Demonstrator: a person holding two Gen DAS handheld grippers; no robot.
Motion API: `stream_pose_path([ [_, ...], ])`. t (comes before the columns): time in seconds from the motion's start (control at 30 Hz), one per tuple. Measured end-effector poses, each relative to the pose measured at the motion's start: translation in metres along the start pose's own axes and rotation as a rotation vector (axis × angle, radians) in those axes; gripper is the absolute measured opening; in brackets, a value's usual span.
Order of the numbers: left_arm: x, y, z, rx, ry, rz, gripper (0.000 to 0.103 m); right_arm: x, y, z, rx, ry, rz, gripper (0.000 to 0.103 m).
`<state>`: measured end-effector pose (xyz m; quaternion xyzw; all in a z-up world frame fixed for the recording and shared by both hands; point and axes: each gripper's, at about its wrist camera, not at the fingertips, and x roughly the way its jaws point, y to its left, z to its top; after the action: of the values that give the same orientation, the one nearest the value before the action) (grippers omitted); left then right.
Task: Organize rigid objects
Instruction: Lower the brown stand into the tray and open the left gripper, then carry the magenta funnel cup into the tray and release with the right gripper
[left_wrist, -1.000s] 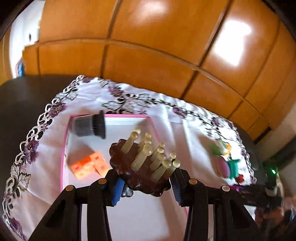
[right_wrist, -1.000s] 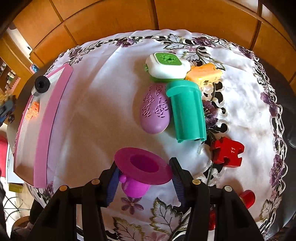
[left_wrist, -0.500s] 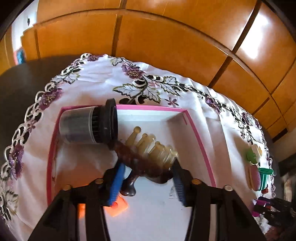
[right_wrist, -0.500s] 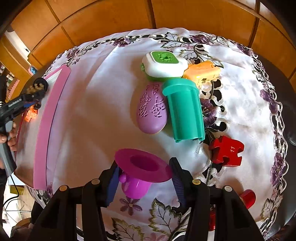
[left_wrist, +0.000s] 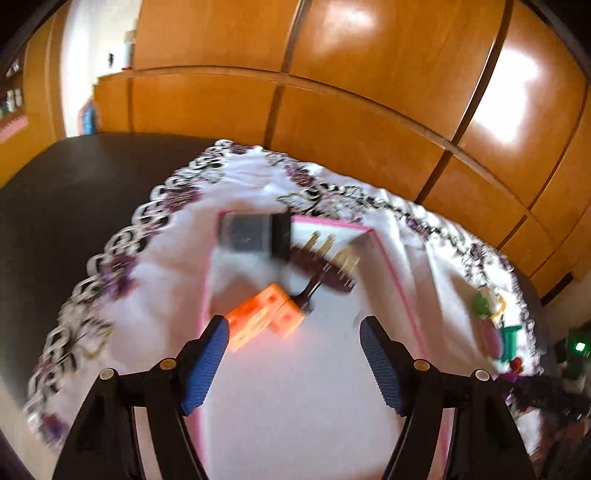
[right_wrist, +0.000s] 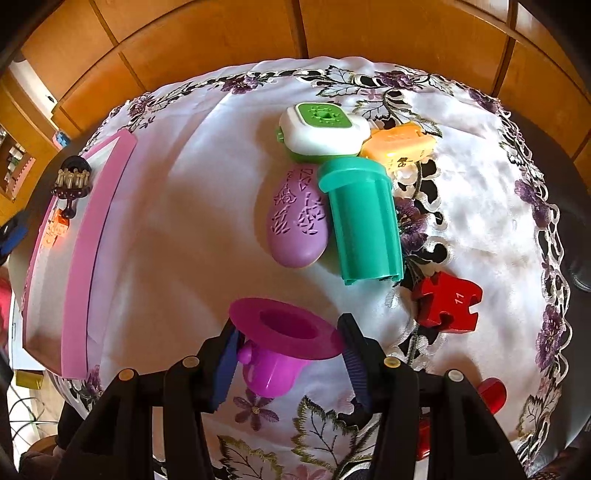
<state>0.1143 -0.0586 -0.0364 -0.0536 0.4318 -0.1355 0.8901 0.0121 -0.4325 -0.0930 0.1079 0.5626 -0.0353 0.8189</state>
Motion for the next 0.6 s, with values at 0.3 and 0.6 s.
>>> stream_pose_path([
  [0.3, -0.038, 0.006, -0.024, 0.017, -0.049, 0.07, 0.074, 0.003, 0.007, -0.002, -0.021, -0.003, -0.051, 0.052],
  [0.6, -0.049, 0.012, -0.03, 0.025, -0.056, 0.079, 0.074, -0.012, 0.031, -0.003, -0.006, -0.083, -0.035, 0.052],
])
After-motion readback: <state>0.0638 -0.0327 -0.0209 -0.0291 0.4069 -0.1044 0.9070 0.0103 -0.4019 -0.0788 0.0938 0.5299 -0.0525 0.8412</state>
